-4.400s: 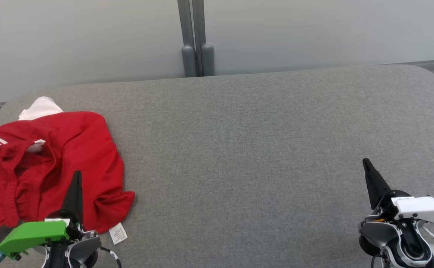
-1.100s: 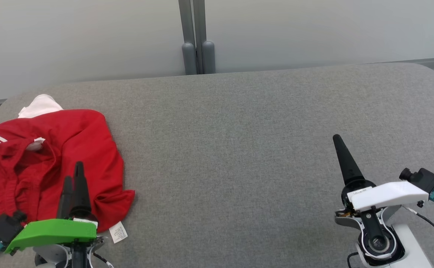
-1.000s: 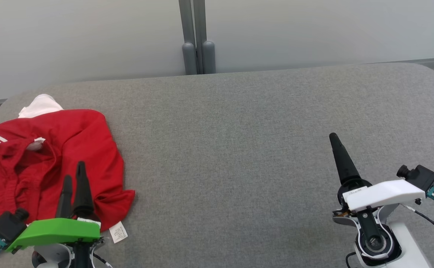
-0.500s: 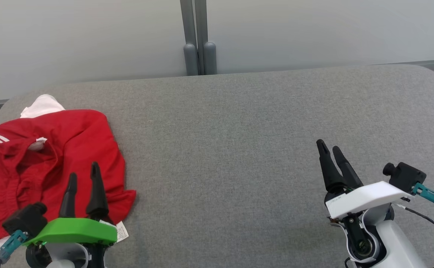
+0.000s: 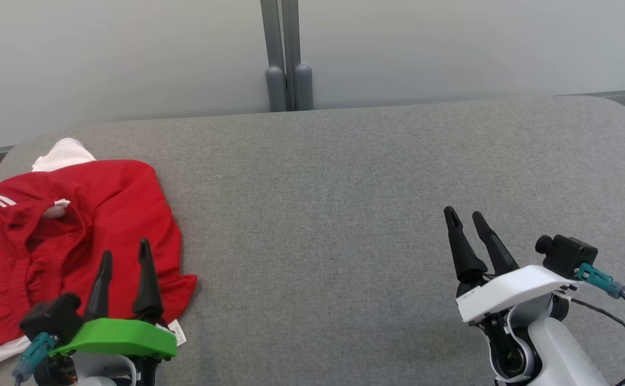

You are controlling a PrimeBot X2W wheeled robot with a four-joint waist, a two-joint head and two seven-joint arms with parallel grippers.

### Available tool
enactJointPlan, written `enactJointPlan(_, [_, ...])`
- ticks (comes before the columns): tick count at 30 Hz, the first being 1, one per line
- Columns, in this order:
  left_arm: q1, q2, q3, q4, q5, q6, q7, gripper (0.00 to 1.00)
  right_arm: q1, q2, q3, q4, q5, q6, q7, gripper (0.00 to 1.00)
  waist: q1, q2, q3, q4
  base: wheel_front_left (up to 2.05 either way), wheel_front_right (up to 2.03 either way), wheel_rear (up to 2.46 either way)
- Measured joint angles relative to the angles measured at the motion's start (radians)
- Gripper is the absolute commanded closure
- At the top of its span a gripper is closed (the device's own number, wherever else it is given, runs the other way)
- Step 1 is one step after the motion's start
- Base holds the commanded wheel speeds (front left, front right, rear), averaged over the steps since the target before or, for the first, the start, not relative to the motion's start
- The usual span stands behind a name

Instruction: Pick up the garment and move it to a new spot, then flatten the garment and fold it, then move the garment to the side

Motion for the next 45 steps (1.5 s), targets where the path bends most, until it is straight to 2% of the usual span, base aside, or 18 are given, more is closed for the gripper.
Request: enactJointPlan(45, [0.009, 0.003, -0.023, -0.043, 0.321, 0.005, -0.093, 0.00, -0.033, 0.009, 0.041, 0.019, -0.304, 0.000, -0.095, 0.00, 0.0000, 0.0000, -0.009, -0.012, 0.00, 0.00, 0.00])
